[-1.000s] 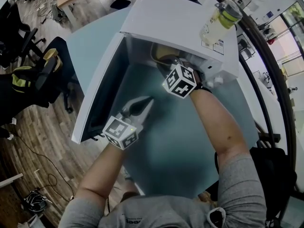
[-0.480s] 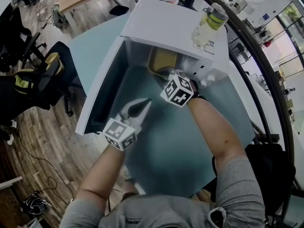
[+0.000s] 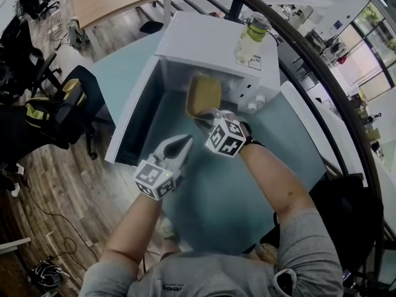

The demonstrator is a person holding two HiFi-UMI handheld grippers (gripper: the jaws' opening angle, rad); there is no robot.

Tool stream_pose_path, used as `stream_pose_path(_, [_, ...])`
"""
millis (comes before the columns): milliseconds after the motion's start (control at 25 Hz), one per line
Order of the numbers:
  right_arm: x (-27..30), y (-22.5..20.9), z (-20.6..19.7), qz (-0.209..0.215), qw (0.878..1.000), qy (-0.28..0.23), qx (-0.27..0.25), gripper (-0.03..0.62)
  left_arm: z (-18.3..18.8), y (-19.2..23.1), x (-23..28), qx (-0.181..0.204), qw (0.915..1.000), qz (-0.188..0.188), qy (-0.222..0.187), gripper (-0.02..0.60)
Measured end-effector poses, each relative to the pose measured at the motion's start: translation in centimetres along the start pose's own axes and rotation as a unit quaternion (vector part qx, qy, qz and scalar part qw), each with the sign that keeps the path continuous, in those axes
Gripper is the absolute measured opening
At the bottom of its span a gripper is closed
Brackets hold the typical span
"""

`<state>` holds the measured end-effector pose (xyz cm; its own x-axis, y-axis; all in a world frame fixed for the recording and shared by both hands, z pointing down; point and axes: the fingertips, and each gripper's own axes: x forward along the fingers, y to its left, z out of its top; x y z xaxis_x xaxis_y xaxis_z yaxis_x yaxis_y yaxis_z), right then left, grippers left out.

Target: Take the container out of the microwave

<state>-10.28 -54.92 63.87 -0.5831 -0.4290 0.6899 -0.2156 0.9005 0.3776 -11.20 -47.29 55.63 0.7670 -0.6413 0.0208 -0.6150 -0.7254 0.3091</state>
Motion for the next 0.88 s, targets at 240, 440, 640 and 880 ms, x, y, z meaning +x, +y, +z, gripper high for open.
stream_pose_path(240, [-5.1,3.3,1.8,-0.002,1.000,-0.020,0.016,0.018,2.1,-3.9,-2.2,0.014,0.9999,-0.008,-0.005,0.018])
stream_pose_path(440, [-10.1,5.4,2.8,-0.017,0.999,-0.027,0.019,0.018,3.9,-8.4,-3.6,0.033,0.9992,-0.022,-0.010,0.018])
stream_pose_path(640, [-15.3,6.2,4.7,-0.039,0.999,-0.034,0.015,0.018,7.1,-12.5,-4.6,0.052,0.9976,-0.037,-0.026,0.018])
stream_pose_path(880, [-23.2,5.5,6.8,-0.071,0.997,-0.042,0.009,0.018,12.2,-18.0,-4.3,0.074,0.9941,-0.063,-0.048,0.018])
